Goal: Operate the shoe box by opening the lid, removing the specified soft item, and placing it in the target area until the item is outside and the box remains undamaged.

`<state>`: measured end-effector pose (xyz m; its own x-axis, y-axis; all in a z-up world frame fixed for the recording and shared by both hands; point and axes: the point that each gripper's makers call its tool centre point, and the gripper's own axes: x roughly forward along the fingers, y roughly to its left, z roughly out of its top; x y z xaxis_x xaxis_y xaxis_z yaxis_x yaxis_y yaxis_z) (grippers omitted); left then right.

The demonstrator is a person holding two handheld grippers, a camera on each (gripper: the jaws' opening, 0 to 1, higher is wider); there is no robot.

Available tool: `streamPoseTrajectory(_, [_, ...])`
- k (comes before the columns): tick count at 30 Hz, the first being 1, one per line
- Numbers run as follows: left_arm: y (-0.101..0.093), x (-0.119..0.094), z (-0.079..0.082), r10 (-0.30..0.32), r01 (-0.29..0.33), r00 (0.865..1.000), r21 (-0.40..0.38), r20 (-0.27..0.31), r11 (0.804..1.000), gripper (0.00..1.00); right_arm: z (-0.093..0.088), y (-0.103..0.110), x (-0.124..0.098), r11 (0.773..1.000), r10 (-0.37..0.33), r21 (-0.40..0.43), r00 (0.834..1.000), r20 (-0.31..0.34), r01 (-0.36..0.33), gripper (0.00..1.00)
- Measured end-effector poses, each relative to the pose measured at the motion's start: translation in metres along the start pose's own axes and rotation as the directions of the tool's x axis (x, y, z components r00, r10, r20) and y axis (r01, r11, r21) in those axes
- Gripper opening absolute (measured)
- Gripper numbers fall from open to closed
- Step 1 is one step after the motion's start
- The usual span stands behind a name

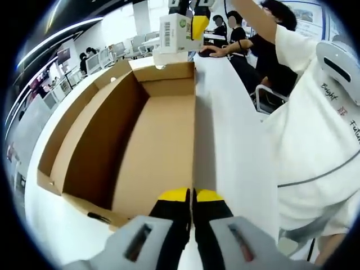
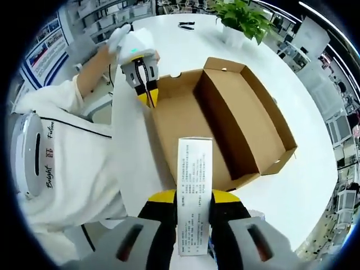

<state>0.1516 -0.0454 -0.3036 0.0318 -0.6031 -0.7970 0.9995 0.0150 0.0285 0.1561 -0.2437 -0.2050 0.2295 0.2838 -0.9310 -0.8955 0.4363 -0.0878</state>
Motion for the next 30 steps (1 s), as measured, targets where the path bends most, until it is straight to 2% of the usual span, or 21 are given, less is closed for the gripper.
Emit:
streamPoseTrajectory(3, [-0.001, 0.000, 0.000, -0.002, 0.002, 1.000, -0.005, 0.004, 1.000, 0.01, -0.012, 0.002, -0.001, 1.000, -0.006, 0.001, 1.000, -0.008, 0.006, 0.20])
streamPoseTrajectory(6, [-0.002, 0.002, 0.002, -0.007, 0.007, 1.000, -0.003, -0.010, 1.000, 0.01, -0.014, 0.007, -0.002, 0.999, 0.030, 0.012, 0.999, 0.024, -0.030, 0.20])
streamPoseTrajectory(10, [-0.003, 0.002, 0.001, -0.005, 0.005, 1.000, 0.001, -0.011, 1.000, 0.01, -0.022, 0.007, -0.004, 1.000, 0.007, 0.012, 1.000, 0.023, -0.007, 0.20])
streamPoseTrajectory(13, [-0.003, 0.002, 0.001, -0.009, 0.009, 1.000, 0.004, -0.011, 1.000, 0.01, -0.036, 0.008, -0.006, 1.000, -0.003, -0.013, 1.000, -0.008, 0.003, 0.20])
streamPoseTrajectory(16, [-0.004, 0.002, 0.002, -0.007, 0.007, 1.000, 0.003, -0.003, 1.000, 0.01, -0.047, 0.010, -0.007, 1.000, 0.002, 0.009, 1.000, 0.009, -0.002, 0.20])
streamPoseTrajectory(19, [-0.004, 0.003, 0.003, 0.004, -0.004, 1.000, 0.007, -0.002, 1.000, 0.01, -0.059, 0.017, -0.005, 1.000, 0.024, -0.016, 0.999, 0.029, -0.024, 0.20])
streamPoseTrajectory(22, [-0.004, 0.004, 0.004, 0.001, -0.001, 1.000, 0.001, -0.003, 1.000, 0.01, -0.075, 0.018, 0.000, 0.999, -0.005, -0.045, 1.000, 0.013, 0.005, 0.20])
streamPoseTrajectory(24, [-0.001, 0.002, 0.002, 0.000, 0.000, 1.000, 0.000, -0.005, 1.000, 0.01, -0.087, 0.021, 0.000, 0.995, -0.017, -0.104, 0.999, -0.033, 0.013, 0.20])
streamPoseTrajectory(27, [0.001, 0.002, 0.002, 0.005, -0.005, 1.000, 0.004, -0.002, 1.000, 0.01, -0.097, 0.027, 0.003, 0.996, -0.007, -0.094, 1.000, -0.014, 0.006, 0.20])
streamPoseTrajectory(30, [0.002, 0.001, 0.001, 0.007, -0.007, 1.000, 0.006, 0.006, 1.000, 0.01, -0.107, 0.028, 0.004, 0.996, 0.007, -0.087, 1.000, -0.029, -0.009, 0.20])
